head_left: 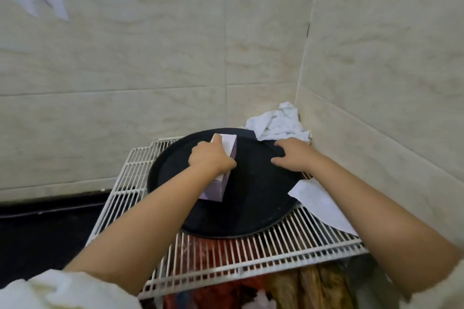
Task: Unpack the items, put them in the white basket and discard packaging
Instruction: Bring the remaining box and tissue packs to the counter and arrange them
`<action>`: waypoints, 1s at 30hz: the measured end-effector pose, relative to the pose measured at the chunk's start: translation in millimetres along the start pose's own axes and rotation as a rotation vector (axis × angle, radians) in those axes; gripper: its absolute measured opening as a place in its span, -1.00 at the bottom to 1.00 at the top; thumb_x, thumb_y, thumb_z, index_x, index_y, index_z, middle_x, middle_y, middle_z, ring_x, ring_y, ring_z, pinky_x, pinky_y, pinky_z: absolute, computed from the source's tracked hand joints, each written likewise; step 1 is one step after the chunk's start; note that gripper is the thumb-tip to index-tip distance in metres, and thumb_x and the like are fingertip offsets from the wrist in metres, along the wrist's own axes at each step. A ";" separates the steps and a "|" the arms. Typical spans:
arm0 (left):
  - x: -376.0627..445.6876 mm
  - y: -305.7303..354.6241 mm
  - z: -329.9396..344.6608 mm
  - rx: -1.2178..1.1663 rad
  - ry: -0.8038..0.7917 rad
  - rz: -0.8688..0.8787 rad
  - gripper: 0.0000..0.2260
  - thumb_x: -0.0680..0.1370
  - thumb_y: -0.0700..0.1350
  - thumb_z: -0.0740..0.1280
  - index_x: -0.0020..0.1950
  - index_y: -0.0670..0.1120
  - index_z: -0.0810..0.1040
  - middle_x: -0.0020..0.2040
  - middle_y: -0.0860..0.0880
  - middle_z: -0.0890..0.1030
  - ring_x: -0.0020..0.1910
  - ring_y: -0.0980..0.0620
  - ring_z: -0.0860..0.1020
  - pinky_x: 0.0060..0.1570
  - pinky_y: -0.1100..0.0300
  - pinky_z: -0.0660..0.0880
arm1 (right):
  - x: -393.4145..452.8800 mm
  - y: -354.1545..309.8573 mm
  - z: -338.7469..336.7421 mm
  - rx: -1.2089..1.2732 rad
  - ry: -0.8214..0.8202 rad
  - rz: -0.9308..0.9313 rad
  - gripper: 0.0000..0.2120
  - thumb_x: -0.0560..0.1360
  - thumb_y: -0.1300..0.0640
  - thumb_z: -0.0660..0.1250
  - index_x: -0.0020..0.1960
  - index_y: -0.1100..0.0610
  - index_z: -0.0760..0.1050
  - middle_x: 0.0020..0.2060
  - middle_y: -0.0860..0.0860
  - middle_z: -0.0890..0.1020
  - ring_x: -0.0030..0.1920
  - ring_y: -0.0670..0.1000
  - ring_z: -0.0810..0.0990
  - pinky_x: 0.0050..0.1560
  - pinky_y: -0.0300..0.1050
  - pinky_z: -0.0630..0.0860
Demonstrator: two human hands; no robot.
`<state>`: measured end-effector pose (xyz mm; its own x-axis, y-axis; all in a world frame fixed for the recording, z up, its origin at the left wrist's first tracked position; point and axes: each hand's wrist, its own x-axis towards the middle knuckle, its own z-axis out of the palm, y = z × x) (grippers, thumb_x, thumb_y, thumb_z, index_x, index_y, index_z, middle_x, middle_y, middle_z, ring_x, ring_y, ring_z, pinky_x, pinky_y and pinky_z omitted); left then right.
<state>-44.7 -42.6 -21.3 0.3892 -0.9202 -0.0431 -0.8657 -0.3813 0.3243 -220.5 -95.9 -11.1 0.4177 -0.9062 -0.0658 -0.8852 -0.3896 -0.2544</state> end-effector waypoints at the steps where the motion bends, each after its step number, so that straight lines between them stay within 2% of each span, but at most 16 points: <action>1: -2.7 -9.1 -7.7 -0.001 0.020 0.001 -0.38 0.44 0.04 0.33 0.42 -0.06 0.18 0.25 -0.23 0.43 0.21 -0.24 0.43 -0.05 0.05 0.41 | 2.6 -9.9 -0.5 -0.006 -0.008 -0.030 -0.53 0.49 0.04 0.26 0.34 0.20 0.35 0.27 0.18 0.49 0.23 0.17 0.48 0.20 0.00 0.44; 4: -15.4 -42.6 -36.7 -0.016 0.071 -0.008 -0.42 0.44 0.02 0.34 0.40 -0.09 0.24 0.24 -0.23 0.48 0.19 -0.23 0.47 0.05 0.02 0.46 | 8.3 -51.3 -5.1 -0.038 -0.037 -0.136 -0.48 0.50 0.01 0.25 0.39 0.17 0.28 0.32 0.17 0.45 0.25 0.17 0.46 0.22 -0.01 0.44; 8: -46.2 -98.1 -73.8 0.006 0.177 -0.088 -0.45 0.44 0.01 0.35 0.37 -0.12 0.28 0.19 -0.23 0.53 0.14 -0.22 0.51 -0.04 0.05 0.44 | 15.7 -125.6 -7.7 -0.066 -0.056 -0.327 -0.51 0.50 0.02 0.24 0.36 0.20 0.31 0.32 0.17 0.46 0.27 0.19 0.45 0.20 -0.02 0.42; 14: -132.0 -199.7 -106.2 0.053 0.301 -0.447 -0.46 0.46 0.03 0.31 0.38 -0.10 0.26 0.12 -0.20 0.56 0.07 -0.22 0.54 -0.09 0.06 0.48 | -0.4 -263.5 27.8 -0.141 -0.110 -0.692 -0.44 0.51 0.01 0.23 0.43 0.20 0.21 0.43 0.18 0.33 0.38 0.17 0.35 0.35 -0.01 0.34; 19: -223.2 -283.7 -116.8 0.046 0.341 -0.766 -0.44 0.41 0.01 0.34 0.37 -0.04 0.26 0.18 -0.20 0.49 0.16 -0.21 0.48 -0.10 0.07 0.41 | -59.2 -375.6 69.5 -0.144 -0.184 -0.945 -0.47 0.51 0.02 0.24 0.40 0.22 0.26 0.39 0.19 0.38 0.36 0.17 0.38 0.33 -0.02 0.36; 25: -351.5 -392.7 -129.2 0.057 0.376 -1.043 -0.50 0.40 0.00 0.33 0.30 -0.05 0.33 0.18 -0.18 0.49 0.16 -0.19 0.47 -0.06 0.07 0.44 | -158.5 -509.3 124.7 -0.165 -0.248 -1.192 -0.47 0.49 -0.01 0.24 0.39 0.15 0.27 0.37 0.16 0.40 0.34 0.17 0.40 0.32 0.04 0.41; 30: -447.4 -489.9 -154.3 0.081 0.432 -1.168 -0.49 0.40 0.02 0.32 0.31 -0.05 0.32 0.15 -0.17 0.50 0.14 -0.19 0.48 -0.15 0.12 0.40 | -239.3 -617.3 169.1 -0.069 -0.244 -1.294 -0.56 0.47 -0.04 0.23 0.25 0.18 0.41 0.26 0.20 0.50 0.25 0.21 0.46 0.19 0.00 0.44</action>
<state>253.8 569.6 -15.1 0.9961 0.0712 0.0528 0.0565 -0.9687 0.2417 260.6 389.2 -1.4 0.9845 0.1749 0.0129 0.1735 -0.9609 -0.2157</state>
